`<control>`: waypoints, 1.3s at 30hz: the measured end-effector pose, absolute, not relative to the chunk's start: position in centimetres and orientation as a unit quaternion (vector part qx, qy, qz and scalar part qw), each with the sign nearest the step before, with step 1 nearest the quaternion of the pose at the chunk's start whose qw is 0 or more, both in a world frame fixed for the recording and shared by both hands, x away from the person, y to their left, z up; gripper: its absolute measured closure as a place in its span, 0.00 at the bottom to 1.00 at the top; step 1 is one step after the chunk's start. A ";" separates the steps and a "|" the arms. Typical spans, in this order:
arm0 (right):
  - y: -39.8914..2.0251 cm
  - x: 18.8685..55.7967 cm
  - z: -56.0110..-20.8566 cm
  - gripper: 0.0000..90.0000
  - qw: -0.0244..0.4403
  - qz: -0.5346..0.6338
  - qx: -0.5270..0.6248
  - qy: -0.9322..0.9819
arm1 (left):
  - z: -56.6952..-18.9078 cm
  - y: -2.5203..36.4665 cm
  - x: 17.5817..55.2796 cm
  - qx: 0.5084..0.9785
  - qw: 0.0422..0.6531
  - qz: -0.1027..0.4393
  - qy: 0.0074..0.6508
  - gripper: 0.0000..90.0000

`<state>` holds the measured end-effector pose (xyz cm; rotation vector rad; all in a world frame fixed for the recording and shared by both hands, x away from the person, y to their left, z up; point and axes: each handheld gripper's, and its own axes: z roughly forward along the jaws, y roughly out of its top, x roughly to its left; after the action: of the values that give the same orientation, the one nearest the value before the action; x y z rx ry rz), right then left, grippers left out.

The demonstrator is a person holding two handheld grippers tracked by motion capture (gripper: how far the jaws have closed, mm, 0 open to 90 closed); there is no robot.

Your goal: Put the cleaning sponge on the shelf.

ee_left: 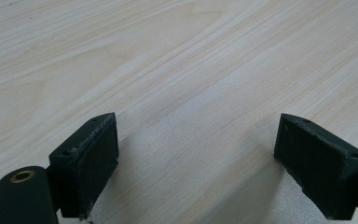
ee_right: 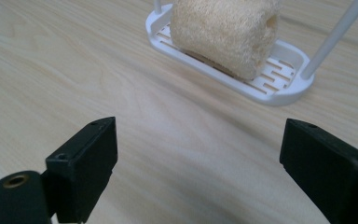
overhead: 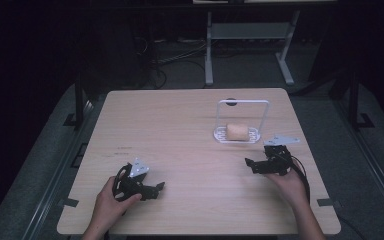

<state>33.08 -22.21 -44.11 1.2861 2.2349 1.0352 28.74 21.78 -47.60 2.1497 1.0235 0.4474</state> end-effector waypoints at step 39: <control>-24.5 25.9 -47.0 0.12 0.179 0.370 0.451 0.792 | -47.6 21.8 28.7 0.831 0.352 0.173 0.395 0.15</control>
<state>25.88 -24.52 -47.04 1.2756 2.2392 1.0455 28.74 21.78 -47.60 2.1502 1.0223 0.4483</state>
